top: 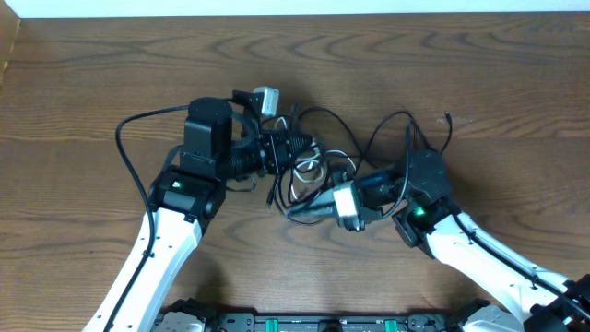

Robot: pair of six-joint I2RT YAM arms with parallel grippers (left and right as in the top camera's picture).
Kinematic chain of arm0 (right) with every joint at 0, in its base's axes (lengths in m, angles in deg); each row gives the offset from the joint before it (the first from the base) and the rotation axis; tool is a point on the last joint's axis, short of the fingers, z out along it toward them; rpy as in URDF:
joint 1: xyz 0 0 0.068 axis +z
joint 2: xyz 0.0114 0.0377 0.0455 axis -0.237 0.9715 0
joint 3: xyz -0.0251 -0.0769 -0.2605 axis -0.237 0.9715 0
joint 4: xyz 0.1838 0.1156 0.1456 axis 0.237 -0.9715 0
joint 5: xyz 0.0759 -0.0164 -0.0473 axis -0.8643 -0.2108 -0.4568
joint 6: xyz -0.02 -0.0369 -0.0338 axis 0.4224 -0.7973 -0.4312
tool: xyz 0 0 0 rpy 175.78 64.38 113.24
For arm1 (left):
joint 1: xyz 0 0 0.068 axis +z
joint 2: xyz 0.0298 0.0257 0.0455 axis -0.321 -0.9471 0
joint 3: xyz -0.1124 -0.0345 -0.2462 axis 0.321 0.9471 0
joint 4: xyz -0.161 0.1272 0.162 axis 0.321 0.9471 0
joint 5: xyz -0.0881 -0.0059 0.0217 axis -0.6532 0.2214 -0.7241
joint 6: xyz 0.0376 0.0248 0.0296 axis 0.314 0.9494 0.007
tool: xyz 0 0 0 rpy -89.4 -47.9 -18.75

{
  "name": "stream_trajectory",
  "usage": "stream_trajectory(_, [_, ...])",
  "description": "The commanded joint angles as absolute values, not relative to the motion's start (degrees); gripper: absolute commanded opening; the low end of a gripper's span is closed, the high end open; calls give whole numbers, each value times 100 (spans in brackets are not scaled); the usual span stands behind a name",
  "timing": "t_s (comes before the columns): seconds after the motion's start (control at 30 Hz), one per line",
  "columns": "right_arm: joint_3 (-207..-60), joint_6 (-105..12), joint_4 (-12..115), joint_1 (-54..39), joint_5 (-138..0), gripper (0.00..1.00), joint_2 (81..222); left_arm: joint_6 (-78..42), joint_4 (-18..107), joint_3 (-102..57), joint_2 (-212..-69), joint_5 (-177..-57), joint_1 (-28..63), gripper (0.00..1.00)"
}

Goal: Untangle cables

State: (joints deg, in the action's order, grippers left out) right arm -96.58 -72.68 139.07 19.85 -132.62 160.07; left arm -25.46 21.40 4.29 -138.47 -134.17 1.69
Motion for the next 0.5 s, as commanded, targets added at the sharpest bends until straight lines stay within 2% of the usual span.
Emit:
stream_trajectory(0.0, [-9651, -6579, 14119, 1690, -12296, 1, 16012, -2100, 2272, 285, -13805, -13509, 166, 8])
stream_trajectory(0.2, [-9651, -5718, 14191, 1275, -11441, 1, 16012, -2128, 2335, 285, -13805, -13336, 166, 7])
stream_trajectory(0.47, [-9651, -5250, 13710, 906, -10327, 2, 16012, -2124, 2488, 285, -13805, -13456, 166, 8])
